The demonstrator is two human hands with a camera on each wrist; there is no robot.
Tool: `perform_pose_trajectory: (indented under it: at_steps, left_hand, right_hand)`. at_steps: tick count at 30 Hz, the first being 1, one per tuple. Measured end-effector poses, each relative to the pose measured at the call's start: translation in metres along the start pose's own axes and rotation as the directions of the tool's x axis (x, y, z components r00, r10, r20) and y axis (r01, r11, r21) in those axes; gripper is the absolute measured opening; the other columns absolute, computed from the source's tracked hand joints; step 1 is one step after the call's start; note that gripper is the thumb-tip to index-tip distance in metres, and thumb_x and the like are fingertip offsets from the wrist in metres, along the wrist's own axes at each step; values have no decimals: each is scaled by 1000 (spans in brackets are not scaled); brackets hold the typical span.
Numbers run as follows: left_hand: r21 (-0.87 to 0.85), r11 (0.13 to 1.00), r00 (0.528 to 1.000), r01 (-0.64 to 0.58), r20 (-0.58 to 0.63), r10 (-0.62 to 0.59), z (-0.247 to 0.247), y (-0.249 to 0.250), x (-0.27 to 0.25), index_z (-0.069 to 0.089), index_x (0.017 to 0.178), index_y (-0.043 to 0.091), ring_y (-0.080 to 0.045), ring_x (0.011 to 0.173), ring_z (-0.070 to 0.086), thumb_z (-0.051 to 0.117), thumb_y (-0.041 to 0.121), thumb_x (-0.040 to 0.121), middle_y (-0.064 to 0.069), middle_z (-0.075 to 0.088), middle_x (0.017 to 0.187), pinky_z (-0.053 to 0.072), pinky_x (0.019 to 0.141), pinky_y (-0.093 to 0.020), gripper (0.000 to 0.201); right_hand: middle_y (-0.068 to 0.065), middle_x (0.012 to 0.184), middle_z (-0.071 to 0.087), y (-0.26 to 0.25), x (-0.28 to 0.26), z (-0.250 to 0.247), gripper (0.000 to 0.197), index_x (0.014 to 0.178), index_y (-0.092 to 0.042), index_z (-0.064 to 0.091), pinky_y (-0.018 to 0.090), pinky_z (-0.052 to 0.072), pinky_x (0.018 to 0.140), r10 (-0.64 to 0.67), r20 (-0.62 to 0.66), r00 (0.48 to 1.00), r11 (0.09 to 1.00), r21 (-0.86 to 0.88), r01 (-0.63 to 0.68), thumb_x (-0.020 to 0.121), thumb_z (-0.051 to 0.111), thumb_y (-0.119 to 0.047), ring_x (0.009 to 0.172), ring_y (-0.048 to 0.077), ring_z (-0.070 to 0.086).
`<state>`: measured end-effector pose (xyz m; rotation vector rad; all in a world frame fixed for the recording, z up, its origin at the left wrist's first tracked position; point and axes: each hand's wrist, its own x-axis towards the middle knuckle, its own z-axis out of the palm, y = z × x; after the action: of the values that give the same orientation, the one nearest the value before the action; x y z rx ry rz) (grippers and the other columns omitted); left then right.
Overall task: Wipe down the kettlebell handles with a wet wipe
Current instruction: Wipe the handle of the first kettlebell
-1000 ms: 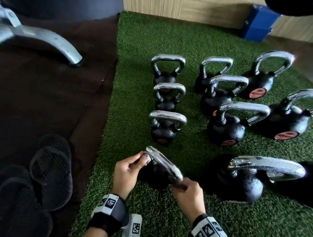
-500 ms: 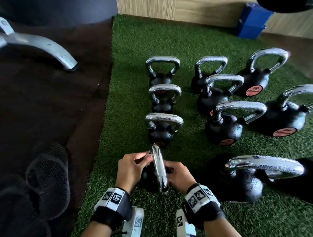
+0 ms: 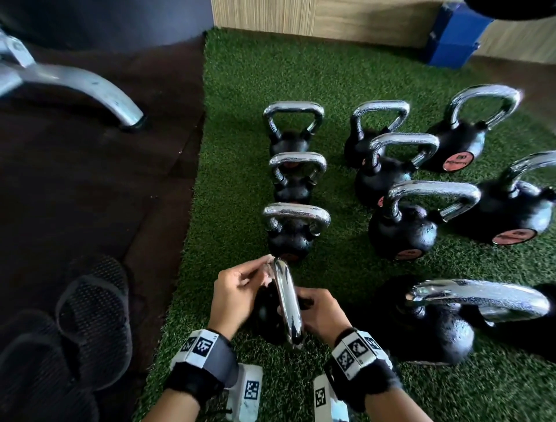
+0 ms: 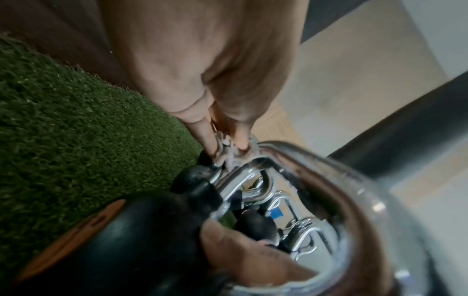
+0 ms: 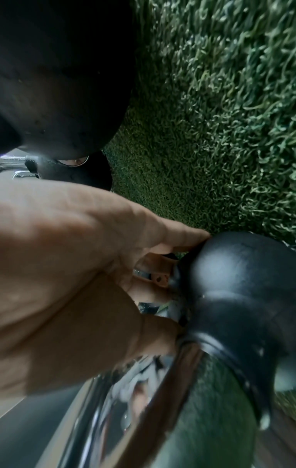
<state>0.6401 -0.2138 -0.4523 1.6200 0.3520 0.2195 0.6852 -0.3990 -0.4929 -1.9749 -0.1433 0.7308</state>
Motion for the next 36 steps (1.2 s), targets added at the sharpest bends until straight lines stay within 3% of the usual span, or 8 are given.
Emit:
perform_pose_trajectory:
  at_steps: [6,11,15,20,22,29,33,36]
  left_hand:
    - [4,994,994,-110,-12,111,-6,6,-15,79,112,23,-10,97,76,83,26,83,8,79,107,60,83,-21,28]
    - [-246,958,988,147,0,-152,-2,20,-12,84,93,23,-15,85,77,87,29,68,-5,81,94,61,75,-21,26]
    - [-202,961,977,190,133,-165,-6,17,-40,83,96,25,-18,75,76,90,32,66,-8,80,88,61,69,-24,32]
    - [-229,955,982,189,61,-180,-3,14,-54,82,91,14,-22,75,78,88,21,67,-12,80,89,62,67,-26,26]
    - [-220,947,966,234,167,-199,-4,14,-62,81,93,15,-23,75,77,87,16,72,-13,80,89,61,67,-24,22]
    - [-59,991,951,122,292,-100,-15,8,-81,81,97,24,-24,81,78,87,32,77,-4,81,90,63,77,-34,22]
    - [-9,1000,951,18,309,-14,-16,-4,-87,82,95,25,-19,87,78,89,40,77,2,81,96,63,76,-28,25]
    - [49,999,950,-2,313,-14,-16,-15,-91,81,96,29,-15,93,78,87,31,79,7,80,101,63,81,-30,19]
  right_hand:
    - [-8,103,78,2,0,1,50,120,-34,73,39,57,96,-11,-12,1000,1000,5,11,72,86,-39,101,12,72]
    - [-8,100,78,-2,-2,1,47,120,-32,73,40,57,95,-19,-18,1000,1000,4,19,75,85,-35,98,11,73]
    - [-5,108,77,-2,-4,-1,47,120,-27,73,42,53,102,-6,5,1000,1000,6,6,75,87,-28,106,14,71]
    - [-2,116,74,-10,-6,-2,52,123,-28,71,39,53,102,22,-10,1000,999,-28,-23,74,88,-31,110,14,69]
    - [5,118,74,-10,-8,-3,53,123,-23,71,42,52,103,35,-12,999,999,-28,-36,73,88,-30,114,21,67]
    - [7,114,75,-8,-7,3,53,120,-23,73,38,56,97,52,-52,997,998,-27,-53,71,90,-32,105,19,72]
    - [9,116,74,-5,-8,5,59,119,-23,73,40,57,97,58,-57,997,998,-30,-60,65,91,-37,108,21,71]
    - [4,115,75,-4,-7,6,60,119,-27,72,37,59,94,75,-69,995,997,-24,-77,64,92,-38,100,14,73]
